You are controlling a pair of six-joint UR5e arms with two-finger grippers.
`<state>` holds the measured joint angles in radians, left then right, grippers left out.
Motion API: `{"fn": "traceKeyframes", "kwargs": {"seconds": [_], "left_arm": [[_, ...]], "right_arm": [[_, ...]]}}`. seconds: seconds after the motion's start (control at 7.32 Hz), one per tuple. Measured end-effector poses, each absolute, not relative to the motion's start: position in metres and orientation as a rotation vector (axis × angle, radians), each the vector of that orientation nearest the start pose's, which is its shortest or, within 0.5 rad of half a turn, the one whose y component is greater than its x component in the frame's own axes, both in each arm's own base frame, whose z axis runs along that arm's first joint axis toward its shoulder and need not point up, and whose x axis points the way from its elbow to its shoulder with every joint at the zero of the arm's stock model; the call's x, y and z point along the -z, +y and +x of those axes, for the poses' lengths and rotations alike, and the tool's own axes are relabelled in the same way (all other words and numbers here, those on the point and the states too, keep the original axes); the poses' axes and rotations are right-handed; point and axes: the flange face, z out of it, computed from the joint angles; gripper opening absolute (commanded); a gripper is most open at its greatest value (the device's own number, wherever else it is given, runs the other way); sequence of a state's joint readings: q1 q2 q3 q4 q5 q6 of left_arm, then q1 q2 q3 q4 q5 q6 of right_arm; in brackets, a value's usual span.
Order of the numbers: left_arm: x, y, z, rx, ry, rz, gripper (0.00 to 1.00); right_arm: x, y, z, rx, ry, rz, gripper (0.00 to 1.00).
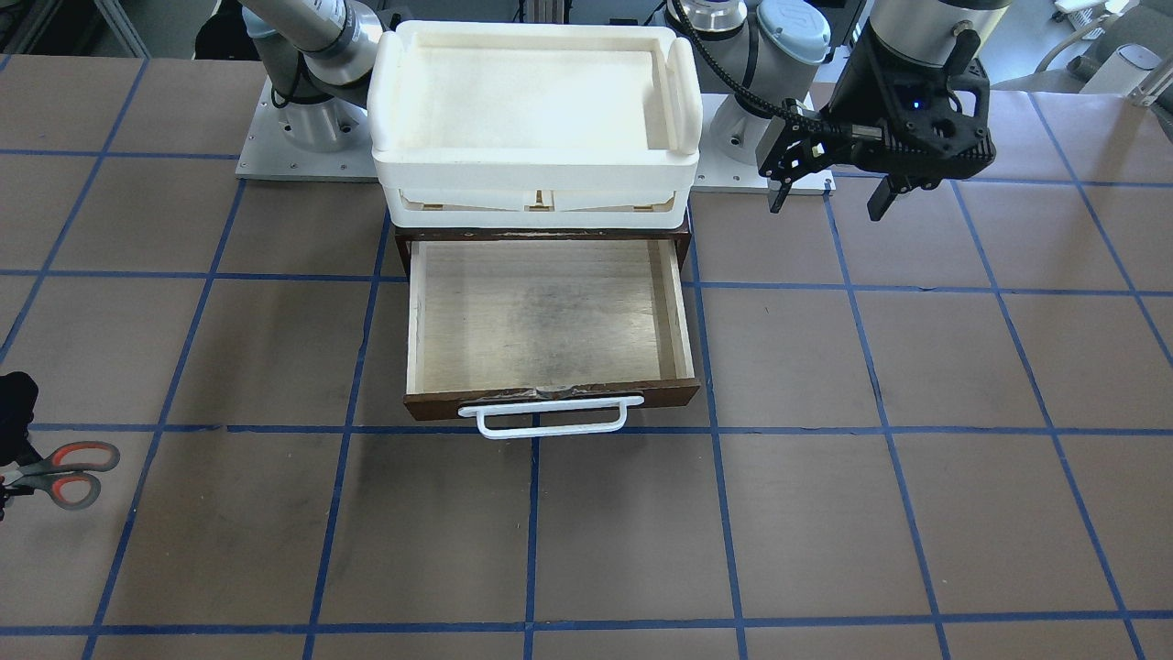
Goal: Put scissors in drawer and close it
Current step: 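Carry the scissors with the right gripper over the open drawer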
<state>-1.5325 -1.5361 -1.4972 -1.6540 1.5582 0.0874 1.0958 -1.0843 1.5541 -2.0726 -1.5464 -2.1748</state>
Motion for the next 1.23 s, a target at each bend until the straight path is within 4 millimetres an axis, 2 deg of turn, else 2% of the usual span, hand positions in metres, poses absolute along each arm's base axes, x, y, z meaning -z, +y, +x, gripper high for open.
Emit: {"fn": "traceKeyframes", "kwargs": {"seconds": [0.14, 0.27, 0.41, 0.68, 0.96, 1.23], "left_arm": [[-0.533, -0.482, -0.116, 0.041, 3.148, 0.081, 1.00], [-0.532, -0.483, -0.116, 0.038, 3.147, 0.079, 1.00], [-0.534, -0.481, -0.116, 0.040, 3.146, 0.078, 1.00], [-0.538, -0.474, -0.116, 0.034, 3.141, 0.077, 1.00], [-0.540, -0.472, -0.116, 0.033, 3.141, 0.074, 1.00], [-0.543, -0.470, -0.114, 0.042, 3.137, 0.068, 1.00]], "right_arm": [[-0.284, -0.640, -0.154, 0.050, 2.081, -2.384, 0.00], [-0.305, -0.636, -0.122, 0.050, 2.096, -2.359, 0.00], [-0.326, -0.633, -0.083, 0.055, 2.122, -2.329, 0.00], [-0.362, -0.620, 0.014, 0.065, 2.196, -2.256, 0.00], [-0.377, -0.602, 0.101, 0.056, 2.249, -2.190, 0.00], [-0.379, -0.582, 0.177, 0.052, 2.294, -2.127, 0.00]]}}
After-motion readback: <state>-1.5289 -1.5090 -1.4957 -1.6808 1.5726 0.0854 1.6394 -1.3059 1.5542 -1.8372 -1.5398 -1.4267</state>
